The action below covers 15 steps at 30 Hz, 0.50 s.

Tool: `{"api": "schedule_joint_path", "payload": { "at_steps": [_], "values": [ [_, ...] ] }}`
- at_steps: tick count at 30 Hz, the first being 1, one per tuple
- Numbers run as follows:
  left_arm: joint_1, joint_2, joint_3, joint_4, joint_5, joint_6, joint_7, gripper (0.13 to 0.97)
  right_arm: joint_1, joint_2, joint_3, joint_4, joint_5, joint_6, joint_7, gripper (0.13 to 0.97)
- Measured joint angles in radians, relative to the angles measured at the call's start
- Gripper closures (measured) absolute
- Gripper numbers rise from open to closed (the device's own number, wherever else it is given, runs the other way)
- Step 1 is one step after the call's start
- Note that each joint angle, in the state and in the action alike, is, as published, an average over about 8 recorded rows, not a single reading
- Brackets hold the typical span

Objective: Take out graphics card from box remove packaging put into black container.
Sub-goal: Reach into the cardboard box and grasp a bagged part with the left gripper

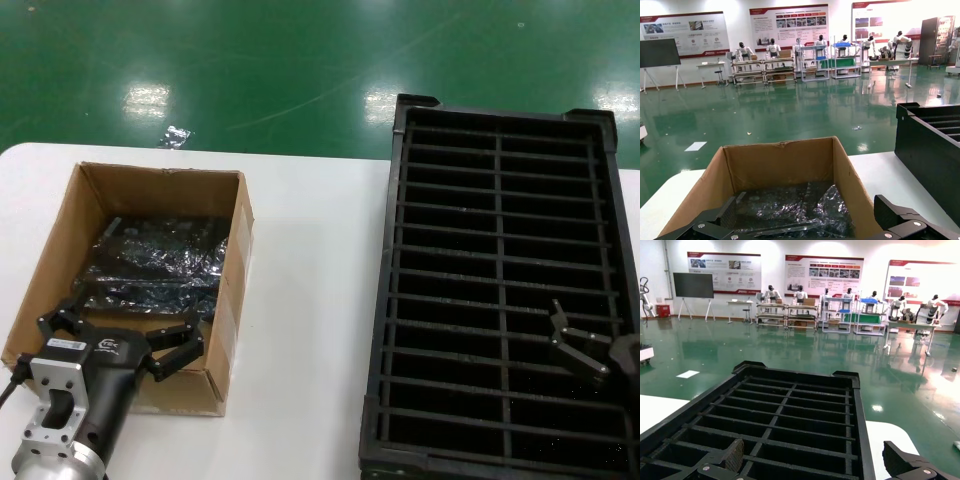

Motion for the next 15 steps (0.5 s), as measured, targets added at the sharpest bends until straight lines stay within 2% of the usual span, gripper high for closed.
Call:
{"api": "schedule_joint_path", "payload": {
  "at_steps": [12,15],
  "values": [
    [0.000,0.000,-0.001,-0.001,0.001,0.001,0.001,0.132,0.000,0.000,0.000,0.000,0.000,0.000,0.000,0.129],
    [-0.002,-0.014,-0.001,-0.003,0.005,0.005,0.004,0.132,0.000,0.000,0.000,0.000,0.000,0.000,0.000,0.129]
  ]
}}
